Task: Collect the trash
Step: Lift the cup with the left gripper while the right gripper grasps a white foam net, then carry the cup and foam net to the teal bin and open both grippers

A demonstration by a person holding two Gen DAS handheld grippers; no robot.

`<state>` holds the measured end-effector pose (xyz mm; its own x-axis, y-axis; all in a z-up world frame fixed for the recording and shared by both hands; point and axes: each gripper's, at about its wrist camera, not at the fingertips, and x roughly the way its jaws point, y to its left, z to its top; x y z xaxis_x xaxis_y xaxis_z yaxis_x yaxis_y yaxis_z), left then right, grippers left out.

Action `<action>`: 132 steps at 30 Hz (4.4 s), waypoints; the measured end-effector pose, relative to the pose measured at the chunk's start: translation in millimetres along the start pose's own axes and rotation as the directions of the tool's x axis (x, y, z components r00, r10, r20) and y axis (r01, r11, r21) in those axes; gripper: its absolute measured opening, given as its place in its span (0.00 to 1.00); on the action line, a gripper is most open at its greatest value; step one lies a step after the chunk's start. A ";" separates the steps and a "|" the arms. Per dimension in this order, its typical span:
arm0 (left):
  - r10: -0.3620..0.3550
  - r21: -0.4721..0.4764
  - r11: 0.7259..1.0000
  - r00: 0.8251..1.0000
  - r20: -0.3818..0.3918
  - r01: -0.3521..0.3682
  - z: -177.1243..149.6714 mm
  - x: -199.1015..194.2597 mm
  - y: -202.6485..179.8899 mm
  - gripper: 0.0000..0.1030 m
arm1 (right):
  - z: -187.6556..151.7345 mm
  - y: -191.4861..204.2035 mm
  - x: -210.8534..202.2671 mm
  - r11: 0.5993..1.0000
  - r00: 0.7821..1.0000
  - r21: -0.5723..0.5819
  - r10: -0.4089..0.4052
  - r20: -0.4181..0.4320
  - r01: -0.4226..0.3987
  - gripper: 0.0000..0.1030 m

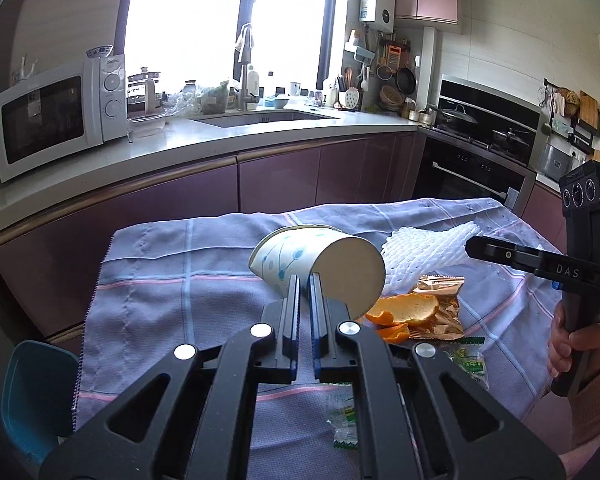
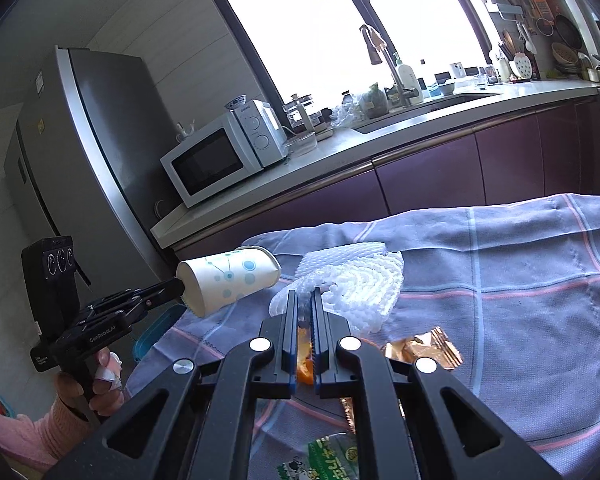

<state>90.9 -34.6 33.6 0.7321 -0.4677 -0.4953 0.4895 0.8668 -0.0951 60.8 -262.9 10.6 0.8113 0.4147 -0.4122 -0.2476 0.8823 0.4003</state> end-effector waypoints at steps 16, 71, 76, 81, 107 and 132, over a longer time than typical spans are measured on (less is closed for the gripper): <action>0.182 -0.145 0.974 0.981 0.070 -0.171 -24.8 -93.4 92.7 0.04 | 1.8 93.4 58.8 0.975 0.980 -0.123 0.172 -0.099 -0.183 0.05; 0.507 -0.394 0.772 0.857 -0.090 -0.498 -107.8 -145.5 289.3 0.03 | -41.0 274.8 258.3 0.870 0.843 -0.259 0.268 -0.466 -0.420 0.04; 0.513 -0.395 0.758 0.849 -0.130 -0.519 -116.2 -128.7 305.2 0.03 | -47.5 284.9 278.1 0.863 0.829 -0.280 0.240 -0.505 -0.420 0.04; 0.523 -0.397 0.741 0.837 -0.165 -0.541 -124.1 -112.4 320.1 0.03 | -52.4 292.3 298.2 0.862 0.815 -0.292 0.209 -0.540 -0.415 0.04; 0.480 -0.396 0.744 0.843 -0.243 -0.538 -147.6 -52.2 329.5 0.20 | -80.3 281.7 330.4 0.896 0.759 -0.252 0.130 -0.639 -0.365 0.20; 0.451 -0.383 0.791 0.878 -0.162 -0.477 -127.6 -78.5 291.1 0.32 | -59.6 266.3 287.9 0.901 0.799 -0.210 0.204 -0.565 -0.379 0.22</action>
<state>115.4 276.5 -65.4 0.7863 0.0084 -0.6178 -0.1435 0.9751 -0.1693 196.8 104.7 -50.3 0.2986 0.6376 -0.7102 -0.6421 0.6847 0.3447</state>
